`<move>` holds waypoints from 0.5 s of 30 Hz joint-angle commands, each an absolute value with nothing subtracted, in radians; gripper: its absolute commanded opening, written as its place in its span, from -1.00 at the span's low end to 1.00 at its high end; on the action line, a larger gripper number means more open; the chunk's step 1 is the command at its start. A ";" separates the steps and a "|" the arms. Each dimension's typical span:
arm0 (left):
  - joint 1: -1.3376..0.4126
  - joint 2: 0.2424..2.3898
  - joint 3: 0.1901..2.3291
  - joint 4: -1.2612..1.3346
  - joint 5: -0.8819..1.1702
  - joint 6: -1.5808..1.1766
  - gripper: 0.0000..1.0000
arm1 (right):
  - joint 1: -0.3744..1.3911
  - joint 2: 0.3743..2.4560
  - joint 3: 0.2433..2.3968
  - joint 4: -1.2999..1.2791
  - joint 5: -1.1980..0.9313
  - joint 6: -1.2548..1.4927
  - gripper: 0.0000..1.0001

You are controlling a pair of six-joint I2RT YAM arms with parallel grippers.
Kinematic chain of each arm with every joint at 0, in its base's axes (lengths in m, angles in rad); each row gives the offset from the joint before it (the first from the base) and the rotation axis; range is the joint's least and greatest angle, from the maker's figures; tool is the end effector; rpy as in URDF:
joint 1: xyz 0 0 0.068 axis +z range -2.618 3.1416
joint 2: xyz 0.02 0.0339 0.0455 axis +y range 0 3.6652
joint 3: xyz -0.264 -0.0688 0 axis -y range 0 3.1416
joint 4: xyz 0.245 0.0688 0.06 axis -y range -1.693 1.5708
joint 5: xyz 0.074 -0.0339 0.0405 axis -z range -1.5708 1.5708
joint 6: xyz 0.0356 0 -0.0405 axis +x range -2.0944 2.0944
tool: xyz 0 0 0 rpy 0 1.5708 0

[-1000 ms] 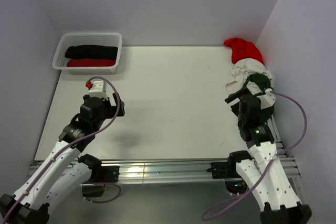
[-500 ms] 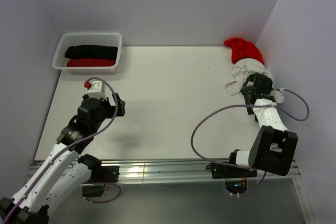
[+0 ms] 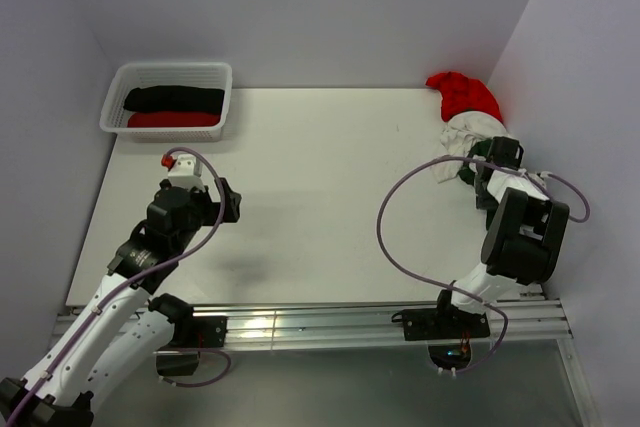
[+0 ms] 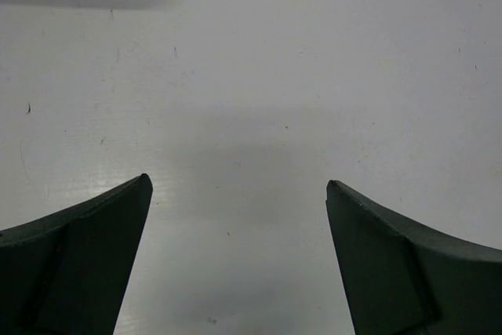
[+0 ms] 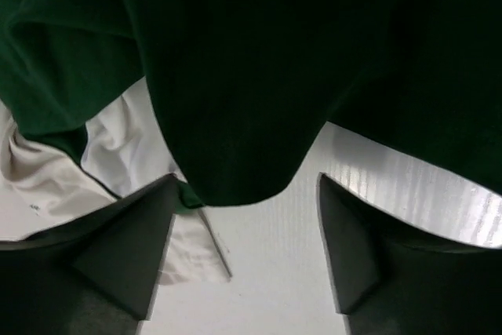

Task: Roll the t-shirts
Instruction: Grab a tshirt with the right arm

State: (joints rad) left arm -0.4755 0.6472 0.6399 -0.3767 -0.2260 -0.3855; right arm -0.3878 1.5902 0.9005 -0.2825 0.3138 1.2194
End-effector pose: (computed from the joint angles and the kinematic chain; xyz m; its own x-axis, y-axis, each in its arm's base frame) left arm 0.1420 -0.0641 0.2902 -0.4069 -0.2027 -0.8907 0.1170 0.9555 -0.2709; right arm 0.2857 -0.1286 0.1787 0.2256 0.8725 -0.4334 0.8973 -0.0129 0.4413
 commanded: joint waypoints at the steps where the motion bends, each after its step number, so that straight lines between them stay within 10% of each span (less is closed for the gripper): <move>1: -0.479 0.629 0.644 -0.325 -0.209 -0.371 0.99 | -0.396 1.629 0.920 -0.244 0.356 1.299 0.49; 4: -0.480 0.630 0.646 -0.328 -0.213 -0.371 0.99 | -0.396 1.686 0.980 -0.299 0.385 1.330 -0.18; 9: -0.482 0.634 0.647 -0.327 -0.226 -0.373 0.99 | -0.382 1.585 1.012 -0.371 0.437 1.290 -0.55; 11: -0.480 0.644 0.646 -0.328 -0.230 -0.374 0.99 | -0.344 1.505 1.026 -0.409 0.469 1.276 -1.00; 15: -0.482 0.658 0.653 -0.330 -0.224 -0.370 0.99 | -0.292 1.298 1.118 -0.414 0.491 1.136 -1.00</move>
